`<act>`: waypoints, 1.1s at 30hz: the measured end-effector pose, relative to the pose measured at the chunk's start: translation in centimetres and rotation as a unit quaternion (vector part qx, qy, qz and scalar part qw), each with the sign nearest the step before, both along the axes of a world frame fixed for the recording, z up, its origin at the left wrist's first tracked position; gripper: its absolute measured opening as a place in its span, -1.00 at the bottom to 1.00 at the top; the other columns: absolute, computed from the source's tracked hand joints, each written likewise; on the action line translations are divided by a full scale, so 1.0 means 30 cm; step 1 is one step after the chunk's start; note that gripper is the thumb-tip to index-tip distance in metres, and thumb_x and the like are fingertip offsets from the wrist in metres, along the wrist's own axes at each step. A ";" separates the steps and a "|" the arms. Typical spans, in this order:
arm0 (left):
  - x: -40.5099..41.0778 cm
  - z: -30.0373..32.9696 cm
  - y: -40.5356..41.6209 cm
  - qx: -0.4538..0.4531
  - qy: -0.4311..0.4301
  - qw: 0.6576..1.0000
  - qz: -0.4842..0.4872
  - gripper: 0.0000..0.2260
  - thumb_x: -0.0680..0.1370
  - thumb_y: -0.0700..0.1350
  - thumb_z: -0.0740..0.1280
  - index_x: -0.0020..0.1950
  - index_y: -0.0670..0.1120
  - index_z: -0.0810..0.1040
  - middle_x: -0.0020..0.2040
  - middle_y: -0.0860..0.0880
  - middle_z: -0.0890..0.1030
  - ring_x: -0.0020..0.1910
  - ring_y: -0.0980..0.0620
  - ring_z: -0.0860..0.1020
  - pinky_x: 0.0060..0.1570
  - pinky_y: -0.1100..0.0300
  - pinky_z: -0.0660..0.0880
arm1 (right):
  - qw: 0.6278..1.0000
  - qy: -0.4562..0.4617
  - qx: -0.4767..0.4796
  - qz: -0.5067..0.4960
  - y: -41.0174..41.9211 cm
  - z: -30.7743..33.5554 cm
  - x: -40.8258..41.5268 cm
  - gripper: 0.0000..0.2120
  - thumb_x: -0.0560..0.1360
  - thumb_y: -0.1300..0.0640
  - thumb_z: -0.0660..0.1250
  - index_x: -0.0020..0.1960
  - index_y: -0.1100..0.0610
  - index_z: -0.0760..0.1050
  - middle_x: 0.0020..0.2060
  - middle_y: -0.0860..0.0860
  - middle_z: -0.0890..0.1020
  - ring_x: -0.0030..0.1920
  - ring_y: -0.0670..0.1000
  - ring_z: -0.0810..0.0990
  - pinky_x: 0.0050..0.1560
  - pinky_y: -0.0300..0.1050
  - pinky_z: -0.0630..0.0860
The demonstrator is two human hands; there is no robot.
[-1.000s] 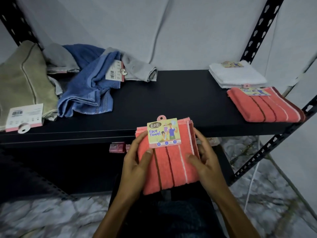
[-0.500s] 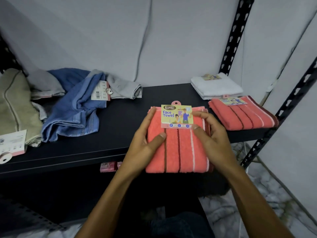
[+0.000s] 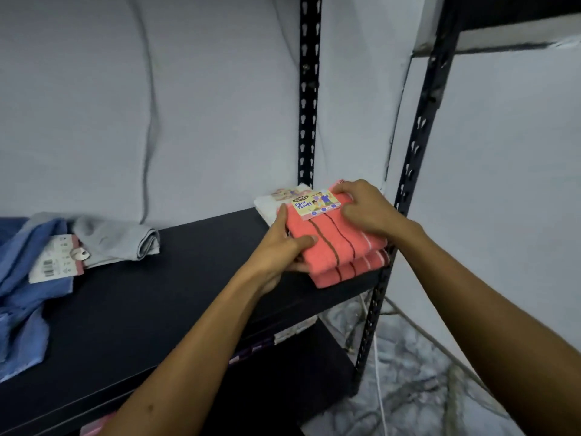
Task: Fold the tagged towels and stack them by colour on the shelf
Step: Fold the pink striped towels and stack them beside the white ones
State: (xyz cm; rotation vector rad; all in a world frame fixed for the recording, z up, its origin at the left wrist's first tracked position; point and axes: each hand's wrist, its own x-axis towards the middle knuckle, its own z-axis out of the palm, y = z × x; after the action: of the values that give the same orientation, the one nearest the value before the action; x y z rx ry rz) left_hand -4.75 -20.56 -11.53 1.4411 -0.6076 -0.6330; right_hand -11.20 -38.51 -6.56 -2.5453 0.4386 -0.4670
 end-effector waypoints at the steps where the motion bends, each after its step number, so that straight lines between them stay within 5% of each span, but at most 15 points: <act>1: 0.003 -0.002 -0.031 0.009 0.003 1.000 -0.002 -0.19 0.55 -0.30 0.36 0.61 0.12 -0.04 0.32 -0.07 0.53 0.01 -0.05 0.68 -0.25 0.01 0.64 | 1.000 0.018 -0.013 -0.007 -0.023 -0.006 0.005 -0.55 0.47 0.29 0.19 0.33 0.08 0.50 0.26 0.15 0.47 0.21 0.14 0.49 0.23 0.00 0.44; 8: -0.013 -0.043 -0.118 0.080 0.003 0.997 0.009 -0.16 0.56 -0.28 0.36 0.61 0.08 -0.15 0.25 -0.02 0.48 -0.12 0.00 0.67 -0.28 0.06 0.66 | 0.991 0.106 -0.075 -0.025 -0.087 -0.084 0.027 -0.55 0.53 0.15 0.21 0.42 0.05 0.38 0.27 0.10 0.31 0.11 0.13 0.52 0.20 0.08 0.48; 12: -0.003 -0.062 -0.128 0.095 -0.007 0.995 0.013 -0.25 0.58 -0.25 0.35 0.60 0.04 -0.04 0.12 0.02 0.51 -0.08 0.00 0.65 -0.21 -0.01 0.67 | 0.987 0.125 -0.097 -0.031 -0.094 -0.132 0.037 -0.57 0.53 0.12 0.20 0.40 0.02 0.40 0.27 0.11 0.30 0.03 0.13 0.54 0.09 0.06 0.52; 15: 0.018 -0.067 -0.105 0.125 -0.038 0.991 0.007 -0.30 0.58 -0.15 0.37 0.59 0.05 0.03 0.04 -0.08 0.59 -0.25 0.04 0.65 -0.27 0.07 0.65 | 0.985 0.122 -0.116 -0.036 -0.096 -0.167 0.040 -0.55 0.54 0.12 0.17 0.43 0.00 0.39 0.43 0.13 0.22 0.24 0.19 0.46 0.14 0.06 0.47; 19: 0.071 -0.101 -0.036 0.157 -0.119 0.978 0.066 -0.61 0.59 -0.02 0.35 0.40 -0.01 0.39 0.02 -0.02 0.56 -0.34 0.01 0.59 -0.32 0.12 0.62 | 0.979 0.046 -0.190 -0.061 -0.082 -0.156 0.045 -0.52 0.58 0.11 0.19 0.50 -0.01 0.32 0.54 0.14 0.15 0.43 0.23 0.28 0.35 0.17 0.33; 22: 0.151 -0.136 0.022 0.186 -0.188 0.952 0.157 -0.69 0.58 -0.06 0.36 0.31 -0.06 0.51 0.07 -0.05 0.58 -0.25 -0.03 0.64 -0.27 0.07 0.64 | 0.988 -0.033 -0.149 0.023 -0.040 -0.111 0.059 -0.58 0.63 -0.08 0.17 0.46 -0.04 0.38 0.49 0.10 0.32 0.46 0.14 0.29 0.42 0.12 0.26; 27: 0.239 -0.142 0.111 0.287 -0.311 0.882 0.207 -0.84 0.54 -0.06 0.37 0.10 0.01 0.63 0.05 0.01 0.67 0.05 -0.02 0.62 0.14 0.01 0.55 | 0.956 0.189 -0.196 0.110 0.009 -0.180 0.103 -0.34 0.48 -0.49 -0.05 0.50 -0.26 0.22 0.53 -0.04 0.26 0.53 0.13 0.16 0.46 0.35 -0.03; 33: 0.285 -0.196 0.197 0.344 -0.418 0.824 0.167 -0.85 0.56 -0.07 0.33 0.07 -0.02 0.64 0.08 0.04 0.64 0.16 -0.04 0.53 0.12 -0.07 0.50 | 0.952 0.184 -0.229 0.084 -0.001 -0.266 0.108 -0.38 0.51 -0.46 -0.16 0.53 -0.33 -0.03 0.59 -0.07 0.03 0.58 0.13 -0.07 0.48 0.35 -0.18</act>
State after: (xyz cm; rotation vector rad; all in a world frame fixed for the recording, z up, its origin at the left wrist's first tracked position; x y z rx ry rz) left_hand 3.80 -14.64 -17.41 2.4784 -0.8029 0.1475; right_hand -7.95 -38.54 -14.55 -3.1051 0.2583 -0.0218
